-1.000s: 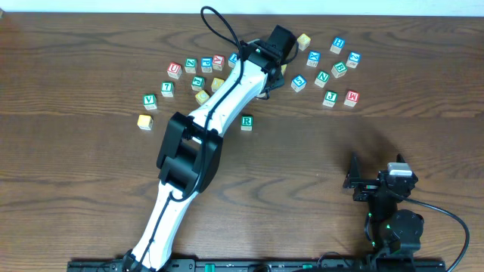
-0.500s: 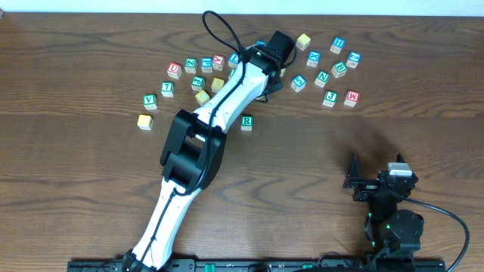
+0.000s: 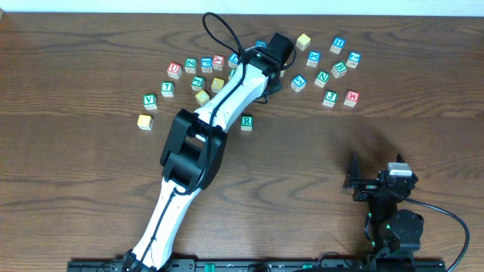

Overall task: Spell out ROBOT
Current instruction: 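Lower the left gripper and grasp the yellow O block, then carry the yellow O block and place it right of the R block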

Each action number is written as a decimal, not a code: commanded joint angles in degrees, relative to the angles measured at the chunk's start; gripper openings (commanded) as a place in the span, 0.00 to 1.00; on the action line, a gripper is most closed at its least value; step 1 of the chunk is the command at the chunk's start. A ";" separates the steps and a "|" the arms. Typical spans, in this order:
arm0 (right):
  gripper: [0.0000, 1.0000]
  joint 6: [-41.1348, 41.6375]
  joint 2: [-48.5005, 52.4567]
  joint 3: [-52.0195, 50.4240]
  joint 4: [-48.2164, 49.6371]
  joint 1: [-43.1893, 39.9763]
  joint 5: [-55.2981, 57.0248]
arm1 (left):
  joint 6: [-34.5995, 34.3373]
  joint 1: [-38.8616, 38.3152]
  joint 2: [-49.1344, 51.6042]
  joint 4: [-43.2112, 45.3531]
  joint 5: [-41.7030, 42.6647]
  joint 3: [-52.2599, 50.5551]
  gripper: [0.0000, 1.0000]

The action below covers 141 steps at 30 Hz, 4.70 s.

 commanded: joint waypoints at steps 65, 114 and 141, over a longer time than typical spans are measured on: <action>0.99 -0.44 -0.28 -0.09 -0.20 -0.37 -0.09 | 14.23 -4.09 -5.57 -8.55 6.58 -7.43 0.29; 0.99 -0.44 -0.28 -0.09 -0.20 -0.37 -0.09 | 19.08 -1.25 -9.79 -1.79 3.96 -8.04 0.41; 0.99 -0.44 -0.28 -0.09 -0.20 -0.37 -0.09 | 8.22 2.27 -16.90 -14.36 8.70 -17.46 0.08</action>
